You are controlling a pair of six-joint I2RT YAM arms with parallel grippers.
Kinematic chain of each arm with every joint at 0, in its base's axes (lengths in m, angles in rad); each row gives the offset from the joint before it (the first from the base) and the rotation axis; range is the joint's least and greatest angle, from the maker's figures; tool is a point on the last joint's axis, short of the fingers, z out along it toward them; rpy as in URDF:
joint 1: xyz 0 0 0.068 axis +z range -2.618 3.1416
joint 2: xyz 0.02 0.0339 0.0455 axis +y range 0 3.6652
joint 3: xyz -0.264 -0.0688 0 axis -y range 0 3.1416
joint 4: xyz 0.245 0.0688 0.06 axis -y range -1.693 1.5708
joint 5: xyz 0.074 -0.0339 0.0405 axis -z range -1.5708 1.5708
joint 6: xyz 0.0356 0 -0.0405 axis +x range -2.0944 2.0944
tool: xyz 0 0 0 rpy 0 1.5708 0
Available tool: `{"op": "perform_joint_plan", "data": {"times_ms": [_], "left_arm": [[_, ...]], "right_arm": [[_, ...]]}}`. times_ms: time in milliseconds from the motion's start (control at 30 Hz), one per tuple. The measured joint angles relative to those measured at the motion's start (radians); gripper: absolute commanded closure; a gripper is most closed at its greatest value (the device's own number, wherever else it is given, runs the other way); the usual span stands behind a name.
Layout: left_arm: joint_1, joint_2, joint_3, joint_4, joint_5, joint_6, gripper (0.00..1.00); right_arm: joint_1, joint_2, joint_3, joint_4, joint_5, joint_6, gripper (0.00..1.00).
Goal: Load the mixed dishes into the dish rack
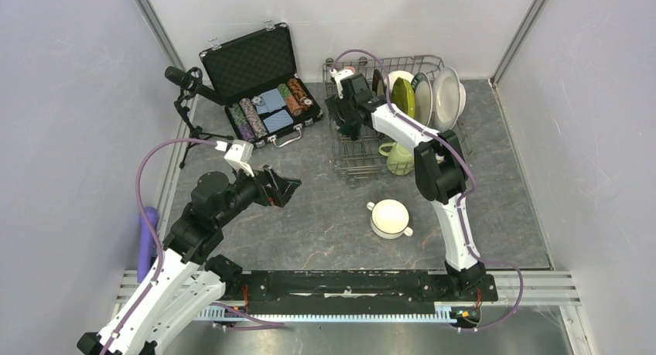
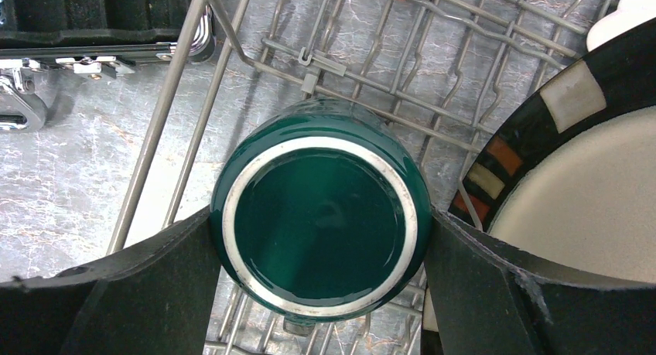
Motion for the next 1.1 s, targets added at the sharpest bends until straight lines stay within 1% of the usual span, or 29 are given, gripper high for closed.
{"op": "perform_joint_plan", "data": {"times_ms": [167,400,733,933,1033,1100], "left_arm": [[0.000,0.000,0.000,0.000,0.010,0.000,0.00],[0.000,0.000,0.000,0.000,0.011,0.000,0.00],[0.000,0.003,0.000,0.000,0.014,0.000,0.00],[0.000,0.005,0.000,0.000,0.013,0.000,0.00],[0.000,0.010,0.000,-0.001,0.011,0.000,0.00],[0.000,0.020,0.000,-0.002,0.011,0.000,0.03]], "right_arm": [[0.002,0.000,0.000,0.000,0.010,0.000,0.02],[0.000,0.000,0.006,0.020,0.051,-0.007,0.02],[-0.003,-0.014,0.019,0.029,0.027,-0.018,0.02],[-0.002,-0.099,0.024,0.015,-0.032,-0.038,0.02],[0.002,-0.185,0.019,0.008,-0.068,-0.039,0.02],[0.007,-0.269,-0.015,0.017,-0.093,-0.038,0.02]]}}
